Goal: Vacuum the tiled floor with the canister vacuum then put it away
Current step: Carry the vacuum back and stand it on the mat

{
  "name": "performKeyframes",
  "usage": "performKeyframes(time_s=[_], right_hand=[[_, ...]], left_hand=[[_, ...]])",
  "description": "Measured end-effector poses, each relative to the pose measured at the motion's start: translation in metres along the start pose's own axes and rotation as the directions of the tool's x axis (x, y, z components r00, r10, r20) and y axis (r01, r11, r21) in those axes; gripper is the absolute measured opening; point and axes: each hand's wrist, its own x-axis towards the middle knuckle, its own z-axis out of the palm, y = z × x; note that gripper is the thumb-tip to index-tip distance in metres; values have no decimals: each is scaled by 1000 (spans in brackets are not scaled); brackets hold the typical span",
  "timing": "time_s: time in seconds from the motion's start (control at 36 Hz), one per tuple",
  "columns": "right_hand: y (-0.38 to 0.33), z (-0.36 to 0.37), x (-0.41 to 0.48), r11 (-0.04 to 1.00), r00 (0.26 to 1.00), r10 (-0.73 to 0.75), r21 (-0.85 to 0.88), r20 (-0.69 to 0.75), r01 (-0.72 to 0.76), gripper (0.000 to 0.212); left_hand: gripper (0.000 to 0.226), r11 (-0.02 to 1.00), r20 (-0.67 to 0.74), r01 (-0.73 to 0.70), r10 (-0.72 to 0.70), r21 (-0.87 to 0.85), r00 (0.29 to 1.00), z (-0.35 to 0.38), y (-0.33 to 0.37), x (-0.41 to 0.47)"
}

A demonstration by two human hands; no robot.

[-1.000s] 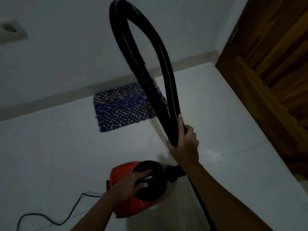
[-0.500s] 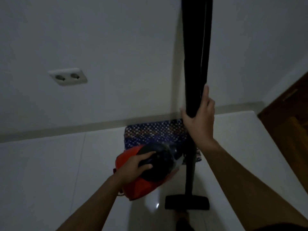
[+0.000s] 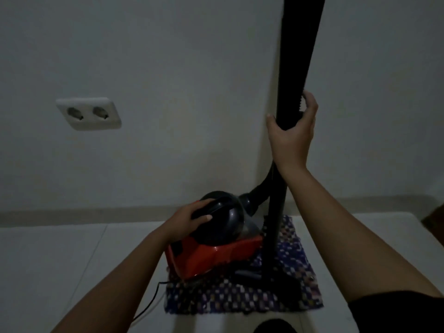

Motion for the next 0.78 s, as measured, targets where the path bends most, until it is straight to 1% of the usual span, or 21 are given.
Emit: performKeyframes(time_s=[0.08, 0.17, 0.25, 0.33, 0.39, 0.44, 0.47, 0.53, 0.56, 0.67, 0.72, 0.78], right_hand=[[27, 3, -8, 999, 1000, 15, 32, 13, -15, 69], [56, 2, -22, 998, 999, 32, 53, 43, -34, 74], [78, -1, -35, 997, 995, 73, 11, 63, -74, 80], [98, -4, -44, 996, 991, 94, -16, 92, -93, 83], [110, -4, -45, 995, 990, 98, -21, 106, -96, 84], [120, -1, -44, 994, 987, 111, -17, 118, -110, 84], [124, 1, -43, 993, 985, 121, -17, 119, -120, 85], [128, 4, -45, 992, 986, 128, -21, 106, -126, 87], [130, 6, -48, 993, 989, 119, -34, 89, -116, 89], [132, 13, -59, 997, 998, 59, -48, -4, -59, 96], [130, 15, -62, 999, 999, 35, -23, -11, -36, 96], [129, 14, -64, 1000, 1000, 13, 26, 13, -13, 92]], left_hand=[[48, 1000, -85, -22, 22, -8, 996, 17, -14, 12], [47, 1000, -110, -23, 25, 14, 994, 34, -28, 22], [46, 999, -88, -14, 19, 50, 996, 44, -35, 31], [45, 999, -56, -20, 22, 45, 998, 46, -39, 40], [58, 998, -4, -23, 24, 60, 1000, 43, -43, 50], [63, 999, 32, -5, 3, 53, 999, 41, -56, 59], [59, 998, 25, 13, -15, 67, 1000, 42, -60, 63], [45, 998, 12, 14, -14, 67, 1000, 44, -72, 67], [42, 998, 6, 25, -26, 61, 1000, 47, -80, 70], [47, 998, -41, 65, -64, 25, 997, 48, -90, 68], [47, 997, -39, 75, -74, 26, 996, 48, -89, 66], [45, 996, -46, 81, -80, 34, 996, 49, -89, 65]])
